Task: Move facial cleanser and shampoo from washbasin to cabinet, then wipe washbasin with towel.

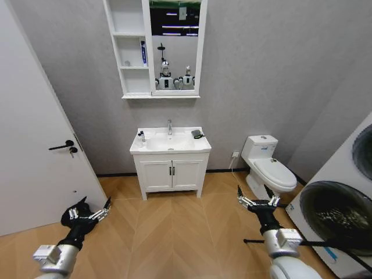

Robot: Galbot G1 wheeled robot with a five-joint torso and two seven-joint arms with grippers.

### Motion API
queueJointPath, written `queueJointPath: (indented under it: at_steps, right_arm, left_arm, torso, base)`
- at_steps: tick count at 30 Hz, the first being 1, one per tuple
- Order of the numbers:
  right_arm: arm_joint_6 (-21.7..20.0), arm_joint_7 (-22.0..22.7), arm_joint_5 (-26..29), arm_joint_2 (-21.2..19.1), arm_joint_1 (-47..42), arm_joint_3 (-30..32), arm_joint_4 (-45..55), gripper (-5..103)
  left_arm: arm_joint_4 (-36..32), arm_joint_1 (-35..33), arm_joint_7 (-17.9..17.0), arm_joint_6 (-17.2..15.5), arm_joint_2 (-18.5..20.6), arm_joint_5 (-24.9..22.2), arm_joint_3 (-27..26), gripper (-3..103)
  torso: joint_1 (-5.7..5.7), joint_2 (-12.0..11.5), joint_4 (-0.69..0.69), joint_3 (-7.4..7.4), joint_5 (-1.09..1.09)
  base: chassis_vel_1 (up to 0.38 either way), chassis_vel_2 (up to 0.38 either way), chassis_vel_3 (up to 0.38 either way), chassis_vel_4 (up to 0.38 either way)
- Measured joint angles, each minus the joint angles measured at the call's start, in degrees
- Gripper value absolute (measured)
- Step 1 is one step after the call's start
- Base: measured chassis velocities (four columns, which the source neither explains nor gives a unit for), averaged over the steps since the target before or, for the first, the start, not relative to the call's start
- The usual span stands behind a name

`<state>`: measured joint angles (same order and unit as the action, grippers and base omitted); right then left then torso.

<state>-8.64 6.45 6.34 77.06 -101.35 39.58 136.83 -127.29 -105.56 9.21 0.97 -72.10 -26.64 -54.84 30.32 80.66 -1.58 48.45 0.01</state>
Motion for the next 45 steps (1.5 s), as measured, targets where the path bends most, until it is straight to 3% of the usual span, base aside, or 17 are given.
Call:
queueJointPath:
  at_steps: [8,10,16,24,45]
  right_arm:
    - [-0.61,0.19,2.09,0.03,-0.01,-0.56,-0.41,100]
    - [0.23,0.09,6.12,0.58,0.42,-0.73,-0.23,100]
    - [1.27,-1.69,7.65,0.45,0.86,-0.37,-0.56,100]
    - [1.29,-3.72,7.73,-0.36,0.98,-0.56,-1.13,100]
    - [0.6,-3.72,6.9,-0.72,1.1,-0.29,-1.15,100]
  left_arm:
    - [-0.72,-0.63,0.64,-1.41,1.06,0.1,-0.06,100]
    - [-1.27,-0.73,0.65,-2.3,1.11,0.38,-0.19,100]
    - [-1.67,-1.06,0.61,-3.61,1.53,0.87,-0.45,100]
    - [-2.5,-1.02,1.04,-4.94,1.7,0.41,-0.26,100]
    - [-4.18,-0.13,0.25,-6.47,1.45,1.07,-0.19,100]
  torso:
    - [0.0,0.0,0.0,0.0,0.0]
    - [0.0,0.0,0.0,0.0,0.0]
    - [0.0,0.0,-0.01,0.0,0.0]
    - [0.0,0.0,0.0,0.0,0.0]
    - [0.0,0.0,0.0,0.0,0.0]
  base:
    - [0.0,0.0,0.0,0.0]
    - [0.0,0.0,0.0,0.0]
    - [0.0,0.0,0.0,0.0]
    - [0.0,0.0,0.0,0.0]
    - [0.0,0.0,0.0,0.0]
